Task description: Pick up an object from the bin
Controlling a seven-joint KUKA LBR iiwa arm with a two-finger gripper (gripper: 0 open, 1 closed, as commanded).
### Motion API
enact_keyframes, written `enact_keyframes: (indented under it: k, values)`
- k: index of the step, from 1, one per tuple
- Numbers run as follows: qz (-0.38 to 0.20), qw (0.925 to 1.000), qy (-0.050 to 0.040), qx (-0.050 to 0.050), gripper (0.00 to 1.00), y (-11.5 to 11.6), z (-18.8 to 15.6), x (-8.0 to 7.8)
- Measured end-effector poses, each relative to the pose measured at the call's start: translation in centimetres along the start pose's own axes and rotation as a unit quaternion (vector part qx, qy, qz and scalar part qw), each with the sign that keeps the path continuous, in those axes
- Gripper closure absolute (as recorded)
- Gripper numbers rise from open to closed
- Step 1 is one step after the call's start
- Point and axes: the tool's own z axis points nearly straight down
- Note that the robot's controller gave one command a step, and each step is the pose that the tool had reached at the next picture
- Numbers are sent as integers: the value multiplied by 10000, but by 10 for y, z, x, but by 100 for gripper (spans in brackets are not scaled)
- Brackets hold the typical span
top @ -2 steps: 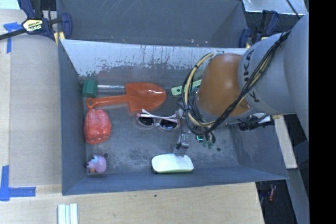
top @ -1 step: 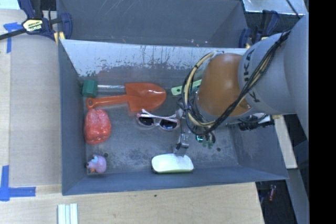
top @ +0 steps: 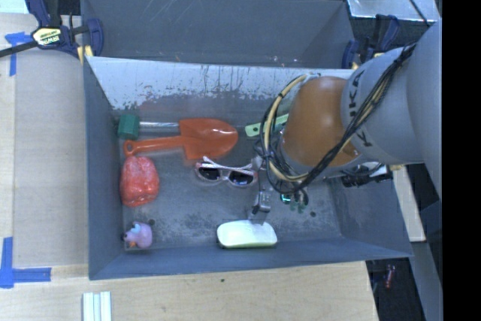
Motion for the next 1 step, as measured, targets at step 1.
enact_keyframes:
  k: [1]
  values:
    - [-426, 9991, 1, 5, 0, 2, 0, 0]
